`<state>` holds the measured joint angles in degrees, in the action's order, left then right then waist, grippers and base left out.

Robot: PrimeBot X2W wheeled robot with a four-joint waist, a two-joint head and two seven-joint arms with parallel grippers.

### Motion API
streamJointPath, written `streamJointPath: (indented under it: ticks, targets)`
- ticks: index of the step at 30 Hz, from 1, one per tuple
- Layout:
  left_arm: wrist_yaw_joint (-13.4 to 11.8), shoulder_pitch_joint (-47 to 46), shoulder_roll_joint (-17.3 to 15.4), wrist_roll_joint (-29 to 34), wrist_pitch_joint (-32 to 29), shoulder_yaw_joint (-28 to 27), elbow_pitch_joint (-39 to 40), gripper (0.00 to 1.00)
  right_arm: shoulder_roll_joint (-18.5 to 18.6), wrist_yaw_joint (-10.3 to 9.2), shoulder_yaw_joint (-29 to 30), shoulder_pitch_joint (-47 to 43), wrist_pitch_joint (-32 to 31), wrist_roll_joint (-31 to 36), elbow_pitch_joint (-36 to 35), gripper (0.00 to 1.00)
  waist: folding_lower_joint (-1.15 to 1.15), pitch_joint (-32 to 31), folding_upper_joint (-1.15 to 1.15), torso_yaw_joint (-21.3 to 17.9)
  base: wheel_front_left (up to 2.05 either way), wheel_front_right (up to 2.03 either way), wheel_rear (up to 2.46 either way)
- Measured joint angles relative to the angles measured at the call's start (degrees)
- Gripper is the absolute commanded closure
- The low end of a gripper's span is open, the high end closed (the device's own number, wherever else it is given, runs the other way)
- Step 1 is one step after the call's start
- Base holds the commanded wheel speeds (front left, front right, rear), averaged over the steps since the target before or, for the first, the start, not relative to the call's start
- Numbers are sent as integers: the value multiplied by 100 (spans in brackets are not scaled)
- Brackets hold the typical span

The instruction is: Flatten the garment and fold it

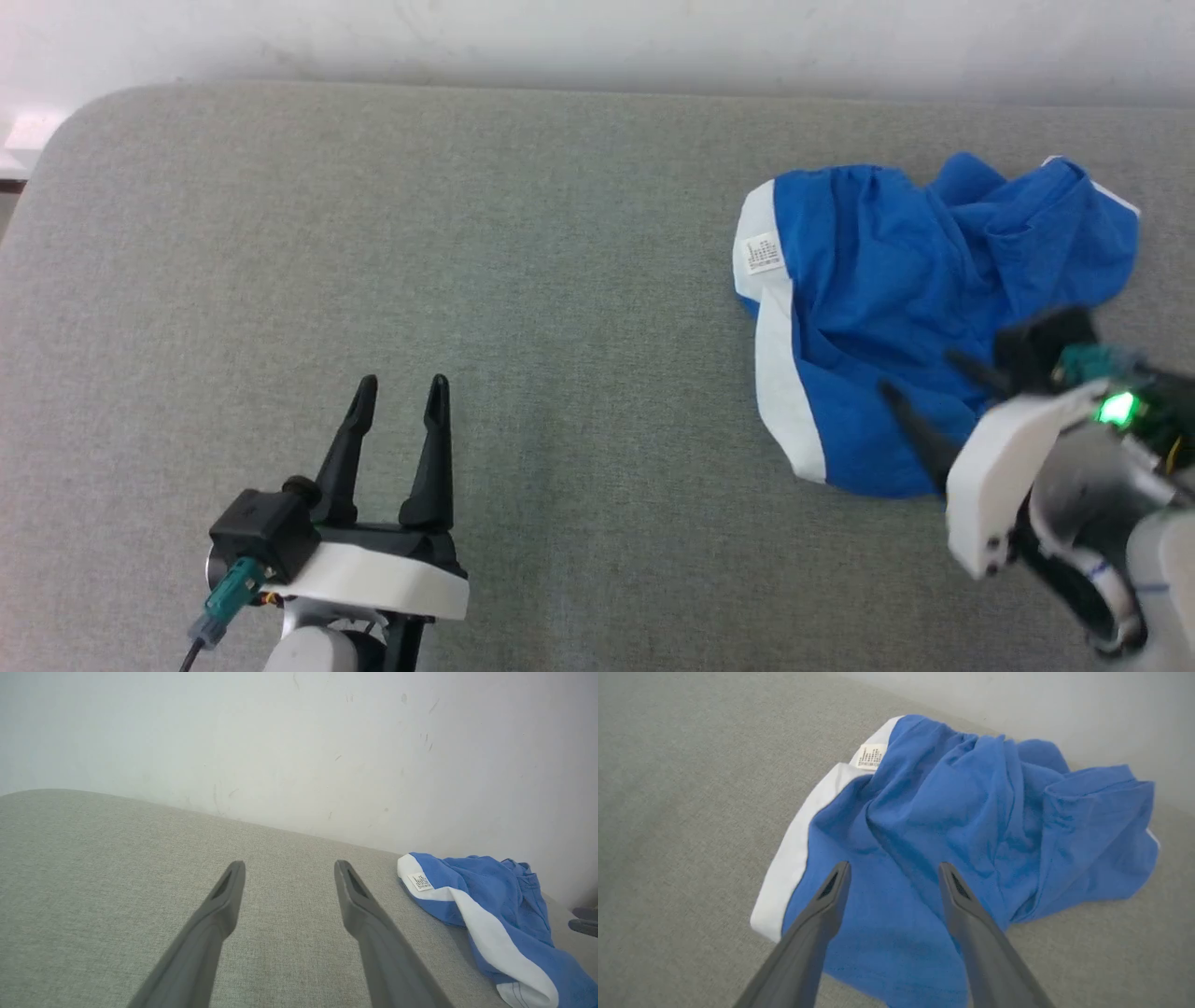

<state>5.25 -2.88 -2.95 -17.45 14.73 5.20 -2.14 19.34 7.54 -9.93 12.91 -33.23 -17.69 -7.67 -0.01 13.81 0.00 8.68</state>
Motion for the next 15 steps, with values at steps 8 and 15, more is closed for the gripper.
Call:
streamJointPath:
  ticks: [8, 15]
  targets:
    - [1, 17, 0, 0, 0, -1, 9, 0, 140, 0, -599, -438, 84, 164, 322, 0, 0, 33, 0, -1, 0, 0, 0]
    - [3, -7, 1, 43, 0, -7, -43, 0, 146, 0, -1391, 232, 534, 537, 1521, 100, 1, 44, 0, -15, 0, 0, 0]
